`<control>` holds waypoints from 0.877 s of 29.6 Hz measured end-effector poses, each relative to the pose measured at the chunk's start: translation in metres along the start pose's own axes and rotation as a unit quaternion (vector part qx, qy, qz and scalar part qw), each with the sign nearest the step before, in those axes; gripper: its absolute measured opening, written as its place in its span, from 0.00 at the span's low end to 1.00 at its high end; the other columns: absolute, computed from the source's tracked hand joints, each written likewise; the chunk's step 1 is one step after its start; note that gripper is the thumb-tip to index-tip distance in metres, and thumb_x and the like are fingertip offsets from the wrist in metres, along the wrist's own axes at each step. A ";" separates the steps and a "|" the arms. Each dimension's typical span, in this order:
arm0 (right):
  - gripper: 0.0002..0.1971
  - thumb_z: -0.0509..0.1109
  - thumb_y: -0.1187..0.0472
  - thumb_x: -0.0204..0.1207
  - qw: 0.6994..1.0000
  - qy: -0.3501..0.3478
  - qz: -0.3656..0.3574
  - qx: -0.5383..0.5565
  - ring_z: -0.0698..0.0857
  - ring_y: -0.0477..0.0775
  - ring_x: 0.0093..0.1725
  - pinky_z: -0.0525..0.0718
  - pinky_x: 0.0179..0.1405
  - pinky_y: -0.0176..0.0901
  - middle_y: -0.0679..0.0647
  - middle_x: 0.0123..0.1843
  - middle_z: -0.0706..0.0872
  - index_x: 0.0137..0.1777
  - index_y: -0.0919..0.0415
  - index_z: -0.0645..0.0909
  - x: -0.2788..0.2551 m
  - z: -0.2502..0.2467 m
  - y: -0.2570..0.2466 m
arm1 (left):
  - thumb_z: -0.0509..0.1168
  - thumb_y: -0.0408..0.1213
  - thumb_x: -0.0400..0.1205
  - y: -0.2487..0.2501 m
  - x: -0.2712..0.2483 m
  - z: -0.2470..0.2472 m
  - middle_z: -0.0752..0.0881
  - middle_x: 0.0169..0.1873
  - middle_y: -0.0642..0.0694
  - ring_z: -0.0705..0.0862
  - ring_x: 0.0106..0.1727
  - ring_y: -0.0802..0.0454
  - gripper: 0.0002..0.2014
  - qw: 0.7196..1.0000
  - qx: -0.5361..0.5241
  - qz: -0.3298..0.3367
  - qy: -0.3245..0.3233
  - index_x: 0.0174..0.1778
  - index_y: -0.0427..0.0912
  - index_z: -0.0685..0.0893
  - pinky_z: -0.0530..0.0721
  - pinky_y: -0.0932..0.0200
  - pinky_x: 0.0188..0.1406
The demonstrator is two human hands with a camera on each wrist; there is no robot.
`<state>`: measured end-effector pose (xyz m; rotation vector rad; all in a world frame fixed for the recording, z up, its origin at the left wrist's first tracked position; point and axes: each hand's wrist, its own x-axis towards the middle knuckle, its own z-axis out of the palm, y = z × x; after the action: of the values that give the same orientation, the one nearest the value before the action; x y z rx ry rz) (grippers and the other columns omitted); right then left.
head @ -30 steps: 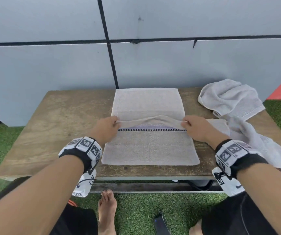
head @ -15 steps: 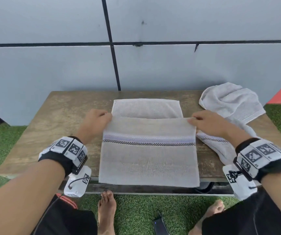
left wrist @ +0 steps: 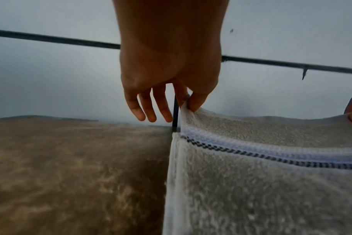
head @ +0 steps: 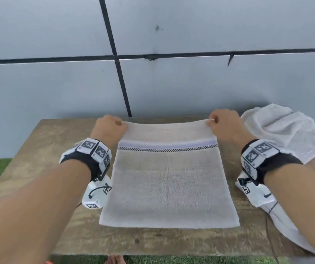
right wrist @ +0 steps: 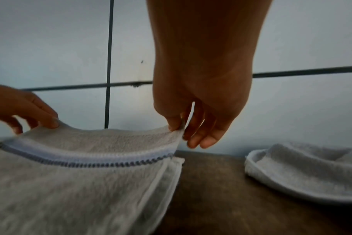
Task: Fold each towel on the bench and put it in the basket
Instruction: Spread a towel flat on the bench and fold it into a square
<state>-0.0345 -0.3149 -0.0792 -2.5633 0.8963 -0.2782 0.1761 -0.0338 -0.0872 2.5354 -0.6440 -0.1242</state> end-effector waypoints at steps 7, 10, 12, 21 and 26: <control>0.04 0.71 0.62 0.79 0.998 -0.026 -0.048 -0.034 0.80 0.58 0.46 0.81 0.51 0.48 0.53 0.44 0.82 0.42 0.59 0.85 0.006 0.035 0.004 | 0.71 0.37 0.78 -0.024 0.011 0.031 0.86 0.41 0.48 0.82 0.44 0.47 0.03 0.994 0.032 0.105 0.005 0.40 0.44 0.88 0.80 0.52 0.46; 0.05 0.70 0.62 0.79 0.998 -0.036 -0.044 -0.031 0.79 0.56 0.45 0.77 0.46 0.44 0.50 0.42 0.81 0.42 0.55 0.80 0.006 0.038 0.005 | 0.70 0.34 0.79 -0.019 0.008 0.030 0.87 0.40 0.45 0.82 0.42 0.44 0.03 0.989 0.036 0.141 -0.009 0.42 0.38 0.86 0.79 0.52 0.44; 0.05 0.70 0.63 0.79 0.999 -0.039 -0.033 -0.006 0.80 0.55 0.46 0.74 0.42 0.41 0.50 0.43 0.83 0.43 0.54 0.80 0.005 0.037 0.005 | 0.69 0.31 0.79 -0.015 0.006 0.028 0.86 0.37 0.44 0.82 0.38 0.46 0.03 0.990 0.030 0.134 -0.023 0.40 0.36 0.84 0.78 0.58 0.34; 0.06 0.69 0.65 0.80 0.994 -0.049 -0.091 0.034 0.77 0.38 0.35 0.72 0.36 0.37 0.41 0.35 0.80 0.47 0.55 0.86 -0.040 0.002 -0.007 | 0.71 0.26 0.74 -0.015 -0.032 -0.006 0.83 0.26 0.53 0.76 0.28 0.58 0.10 0.992 -0.011 0.102 -0.080 0.30 0.46 0.84 0.73 0.66 0.29; 0.05 0.74 0.63 0.78 0.990 0.005 -0.126 0.070 0.77 0.37 0.35 0.69 0.37 0.27 0.39 0.35 0.82 0.44 0.51 0.87 -0.076 -0.022 -0.002 | 0.77 0.31 0.74 -0.015 -0.068 -0.047 0.88 0.29 0.58 0.83 0.32 0.68 0.10 0.992 -0.021 0.090 -0.082 0.32 0.50 0.90 0.74 0.72 0.31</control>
<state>-0.0991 -0.2721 -0.0621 -2.5424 0.5337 -0.4115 0.1320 0.0309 -0.0563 2.4294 -0.9222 -0.2821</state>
